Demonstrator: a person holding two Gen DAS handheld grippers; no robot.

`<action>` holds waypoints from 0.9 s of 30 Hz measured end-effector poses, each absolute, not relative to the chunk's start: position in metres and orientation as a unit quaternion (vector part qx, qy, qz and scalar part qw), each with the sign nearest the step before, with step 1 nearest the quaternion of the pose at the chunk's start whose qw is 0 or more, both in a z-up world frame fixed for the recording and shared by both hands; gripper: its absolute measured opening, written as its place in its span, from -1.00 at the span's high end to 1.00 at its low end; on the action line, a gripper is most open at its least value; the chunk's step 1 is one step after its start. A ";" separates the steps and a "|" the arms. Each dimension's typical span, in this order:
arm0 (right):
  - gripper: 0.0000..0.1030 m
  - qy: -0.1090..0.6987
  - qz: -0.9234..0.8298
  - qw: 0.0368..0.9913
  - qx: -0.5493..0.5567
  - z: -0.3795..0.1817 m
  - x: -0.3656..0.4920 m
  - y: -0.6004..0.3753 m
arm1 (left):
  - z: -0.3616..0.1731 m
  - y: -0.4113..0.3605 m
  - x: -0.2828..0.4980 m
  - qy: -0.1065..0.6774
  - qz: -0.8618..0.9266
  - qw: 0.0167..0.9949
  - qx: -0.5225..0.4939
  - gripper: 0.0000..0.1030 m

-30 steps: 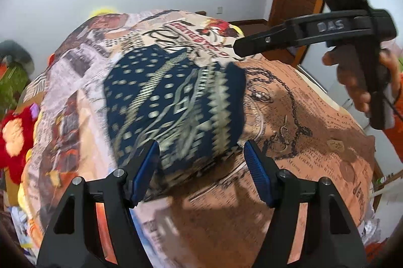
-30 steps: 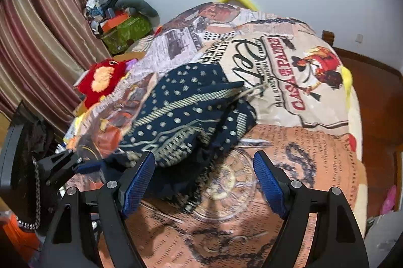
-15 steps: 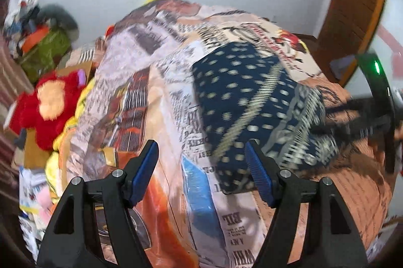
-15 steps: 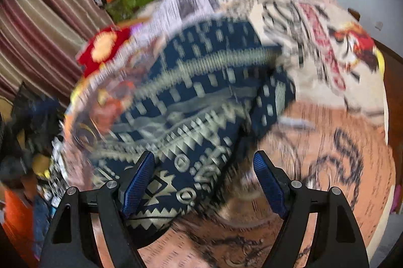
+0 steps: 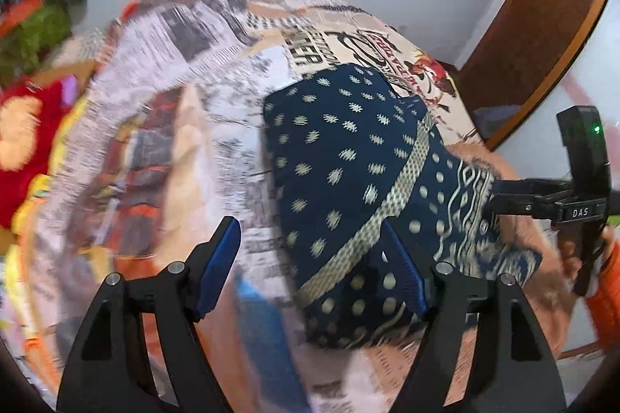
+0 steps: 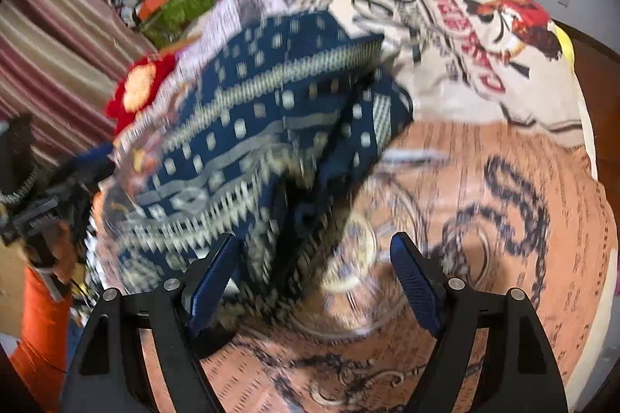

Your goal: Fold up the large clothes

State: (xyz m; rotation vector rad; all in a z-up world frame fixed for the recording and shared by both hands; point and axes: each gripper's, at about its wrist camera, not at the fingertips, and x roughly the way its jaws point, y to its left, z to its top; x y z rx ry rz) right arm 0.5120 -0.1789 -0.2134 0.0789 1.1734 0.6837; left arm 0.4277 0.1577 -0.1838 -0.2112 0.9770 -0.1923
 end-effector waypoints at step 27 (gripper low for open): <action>-0.92 0.623 0.334 0.681 0.191 -0.286 0.589 -0.119 | -0.303 0.181 0.520 0.534 -0.240 0.702 -0.405 -0.95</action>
